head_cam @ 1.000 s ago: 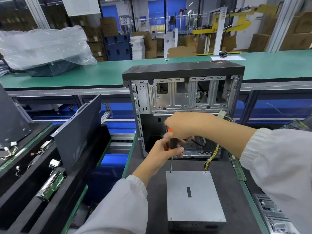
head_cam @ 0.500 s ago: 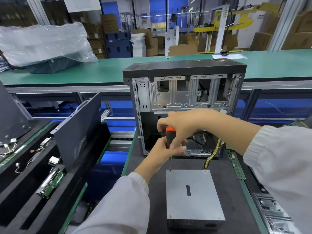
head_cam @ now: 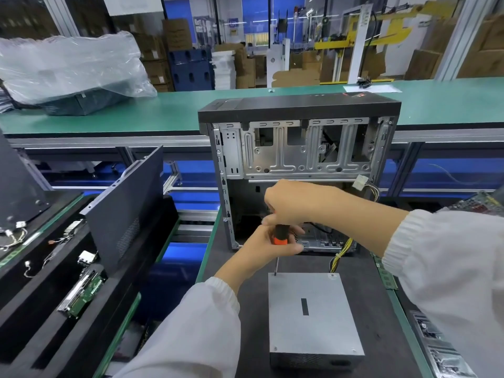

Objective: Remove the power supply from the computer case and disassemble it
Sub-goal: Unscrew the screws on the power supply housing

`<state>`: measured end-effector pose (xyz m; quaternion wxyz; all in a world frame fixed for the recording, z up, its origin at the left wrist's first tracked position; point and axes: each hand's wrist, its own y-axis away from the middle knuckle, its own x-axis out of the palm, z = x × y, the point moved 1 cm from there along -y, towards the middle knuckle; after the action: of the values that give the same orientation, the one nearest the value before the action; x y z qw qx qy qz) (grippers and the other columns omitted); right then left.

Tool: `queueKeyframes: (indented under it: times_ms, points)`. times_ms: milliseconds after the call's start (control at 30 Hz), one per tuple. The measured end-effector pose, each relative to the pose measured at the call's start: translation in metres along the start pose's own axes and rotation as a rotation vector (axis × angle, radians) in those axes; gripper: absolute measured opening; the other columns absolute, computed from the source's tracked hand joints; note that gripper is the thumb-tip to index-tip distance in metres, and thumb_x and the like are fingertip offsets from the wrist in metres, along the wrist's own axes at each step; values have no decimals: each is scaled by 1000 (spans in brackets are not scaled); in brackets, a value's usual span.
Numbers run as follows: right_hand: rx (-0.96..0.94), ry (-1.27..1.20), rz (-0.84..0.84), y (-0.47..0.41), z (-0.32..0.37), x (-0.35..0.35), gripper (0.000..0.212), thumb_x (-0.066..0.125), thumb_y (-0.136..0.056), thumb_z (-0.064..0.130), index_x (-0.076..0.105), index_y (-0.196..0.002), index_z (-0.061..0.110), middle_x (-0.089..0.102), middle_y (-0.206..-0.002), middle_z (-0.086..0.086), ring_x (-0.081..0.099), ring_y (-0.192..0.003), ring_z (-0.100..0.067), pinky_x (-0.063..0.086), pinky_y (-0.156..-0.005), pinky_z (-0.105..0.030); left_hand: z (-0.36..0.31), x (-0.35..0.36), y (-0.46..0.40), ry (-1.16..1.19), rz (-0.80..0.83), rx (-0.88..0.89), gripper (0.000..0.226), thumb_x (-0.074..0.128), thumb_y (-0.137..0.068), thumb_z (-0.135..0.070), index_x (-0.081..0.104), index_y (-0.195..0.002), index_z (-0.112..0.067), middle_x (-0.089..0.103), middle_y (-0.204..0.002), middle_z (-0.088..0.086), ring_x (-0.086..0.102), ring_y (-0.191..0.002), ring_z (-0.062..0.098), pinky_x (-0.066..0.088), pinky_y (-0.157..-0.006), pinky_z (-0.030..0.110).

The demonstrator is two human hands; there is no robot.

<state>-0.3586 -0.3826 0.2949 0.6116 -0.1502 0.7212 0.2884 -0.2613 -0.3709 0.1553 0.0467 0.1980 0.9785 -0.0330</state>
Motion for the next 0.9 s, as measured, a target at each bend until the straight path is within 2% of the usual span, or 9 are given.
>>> queueKeyframes:
  times_ms: [100,233,333,467,600,667,833,900]
  points:
    - [-63,-81,44,0,-8,-1,16,66,-87,24,64,-97,12,65,-99,-5,63,-92,-25,53,-74,-32,16,-17,10,-142,55,-119,34,79,-81,-20,66,-112,-15,67,-92,-3,65,-93,11,52,-89,21]
    - [-128,-145,-6,-1,-12,-1,16,68,-80,4,67,-92,15,65,-98,0,59,-94,-19,39,-57,-18,41,-32,22,-343,102,-230,26,79,-80,-13,69,-104,-13,67,-96,1,64,-92,13,51,-92,23]
    - [-137,-182,-21,-4,-13,2,17,68,-79,3,67,-89,16,66,-97,1,59,-93,-18,38,-57,-17,49,-34,25,-414,90,-281,23,78,-81,-19,73,-104,-19,71,-99,-5,66,-93,9,52,-85,17]
    - [-135,-195,-26,-5,-15,1,17,69,-80,4,64,-84,19,63,-96,2,59,-94,-20,43,-66,-24,50,-34,26,-390,62,-272,21,79,-81,-17,76,-101,-18,73,-97,-9,68,-90,5,50,-78,11]
    - [-118,-226,-38,-2,-17,-2,16,70,-80,6,64,-85,21,64,-101,0,61,-93,-23,51,-67,-32,49,-31,25,-390,42,-255,17,77,-82,-16,76,-99,-20,74,-101,-2,68,-96,13,54,-89,23]
    - [-113,-233,-50,-2,-19,-3,16,70,-79,6,66,-87,20,63,-100,1,61,-91,-22,50,-66,-30,48,-29,24,-381,21,-240,16,77,-82,-14,76,-98,-17,74,-103,2,68,-97,16,54,-92,27]
    - [-96,-246,-56,-1,-22,-7,15,70,-80,8,67,-89,20,64,-97,0,62,-90,-22,55,-71,-33,49,-23,22,-390,-9,-193,13,77,-82,-12,77,-95,-10,74,-97,0,69,-93,16,55,-90,26]
    - [-78,-265,-59,1,-24,-9,14,69,-81,7,67,-89,19,63,-92,1,64,-83,-22,55,-65,-35,50,-21,22,-395,-45,-180,8,77,-82,-13,77,-90,-13,74,-92,-2,69,-90,15,55,-87,24]
